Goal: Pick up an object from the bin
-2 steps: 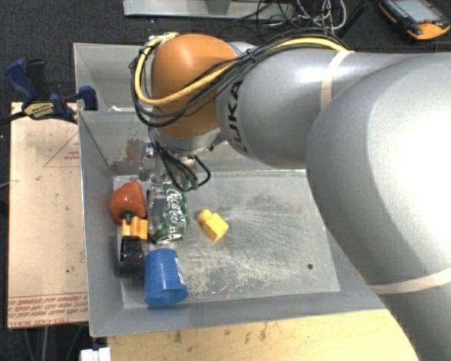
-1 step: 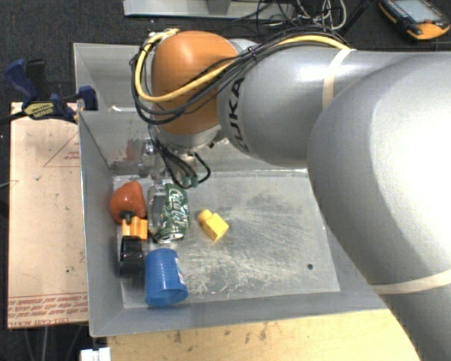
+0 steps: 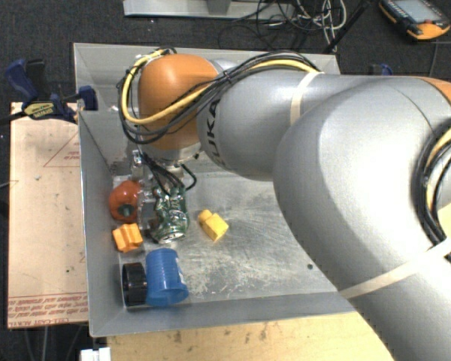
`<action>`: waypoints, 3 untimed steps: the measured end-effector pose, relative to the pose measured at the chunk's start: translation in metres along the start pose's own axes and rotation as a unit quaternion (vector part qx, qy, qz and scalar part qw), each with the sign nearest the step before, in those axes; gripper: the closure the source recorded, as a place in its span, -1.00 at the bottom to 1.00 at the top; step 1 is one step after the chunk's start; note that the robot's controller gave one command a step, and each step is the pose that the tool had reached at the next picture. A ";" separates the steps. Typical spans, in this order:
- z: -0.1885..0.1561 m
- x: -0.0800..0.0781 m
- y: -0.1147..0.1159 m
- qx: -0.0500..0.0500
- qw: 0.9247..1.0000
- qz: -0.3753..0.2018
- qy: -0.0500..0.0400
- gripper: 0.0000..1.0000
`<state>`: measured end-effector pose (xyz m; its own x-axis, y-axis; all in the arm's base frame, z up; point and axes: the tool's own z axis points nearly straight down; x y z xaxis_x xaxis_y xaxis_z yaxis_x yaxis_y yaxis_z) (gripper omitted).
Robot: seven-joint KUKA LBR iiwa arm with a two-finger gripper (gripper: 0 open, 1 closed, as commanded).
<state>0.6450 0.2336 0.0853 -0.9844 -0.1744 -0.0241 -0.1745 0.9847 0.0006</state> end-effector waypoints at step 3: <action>-0.105 0.005 -0.001 0.000 1.000 0.003 0.010 1.00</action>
Offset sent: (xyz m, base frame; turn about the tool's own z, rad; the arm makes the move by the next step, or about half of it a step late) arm -0.0054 -0.0071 0.1443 0.0184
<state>0.6381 0.2316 0.1904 -0.9857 -0.1686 -0.0045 -0.1686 0.9857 0.0013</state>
